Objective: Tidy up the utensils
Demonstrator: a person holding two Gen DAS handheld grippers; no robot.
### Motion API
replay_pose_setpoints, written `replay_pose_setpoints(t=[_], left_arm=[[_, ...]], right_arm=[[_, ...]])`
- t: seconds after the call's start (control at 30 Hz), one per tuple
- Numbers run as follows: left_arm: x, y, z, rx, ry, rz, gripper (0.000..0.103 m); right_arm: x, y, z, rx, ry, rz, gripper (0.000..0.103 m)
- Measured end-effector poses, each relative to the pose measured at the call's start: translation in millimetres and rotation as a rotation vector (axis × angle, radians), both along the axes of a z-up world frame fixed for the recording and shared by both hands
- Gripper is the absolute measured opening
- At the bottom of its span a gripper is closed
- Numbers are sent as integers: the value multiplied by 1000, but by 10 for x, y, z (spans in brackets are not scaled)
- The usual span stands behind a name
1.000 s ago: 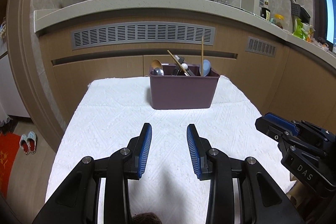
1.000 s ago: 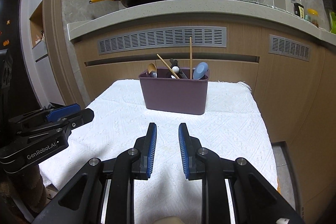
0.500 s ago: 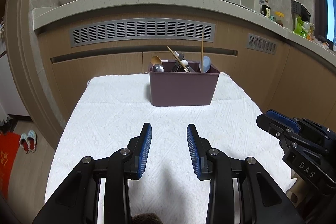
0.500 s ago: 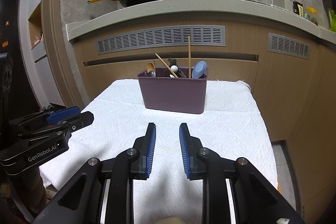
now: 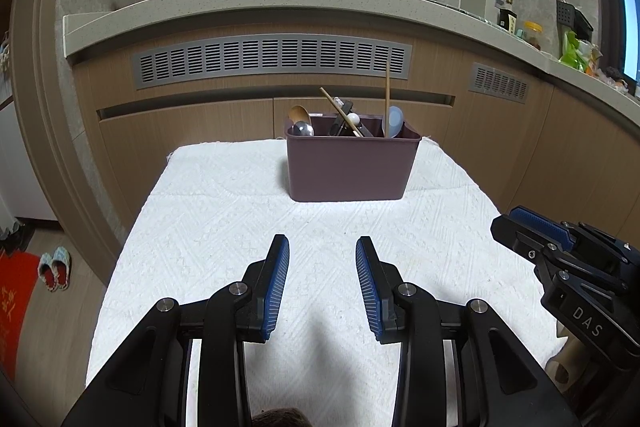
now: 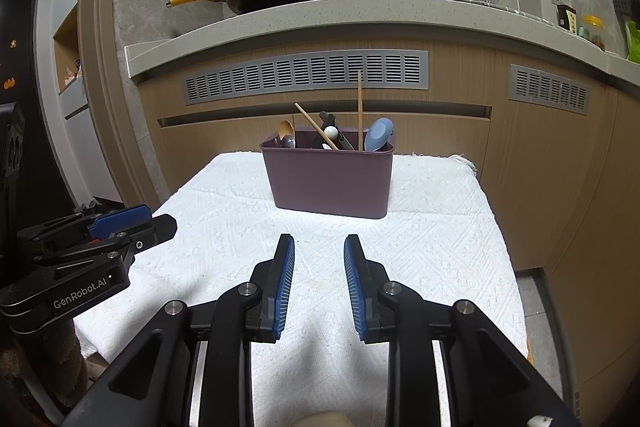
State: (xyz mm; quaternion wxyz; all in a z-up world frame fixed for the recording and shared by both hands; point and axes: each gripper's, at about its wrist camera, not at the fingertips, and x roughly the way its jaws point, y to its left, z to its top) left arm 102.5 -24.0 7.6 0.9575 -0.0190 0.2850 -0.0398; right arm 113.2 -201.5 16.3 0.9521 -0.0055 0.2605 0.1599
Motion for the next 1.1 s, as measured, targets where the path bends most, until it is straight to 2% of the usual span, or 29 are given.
replay_pose_setpoints(t=[1.1], left_arm=[[-43,0,-51,-8,4,0,36]], right_arm=[[25,-5,-20,2,10,-11,27]])
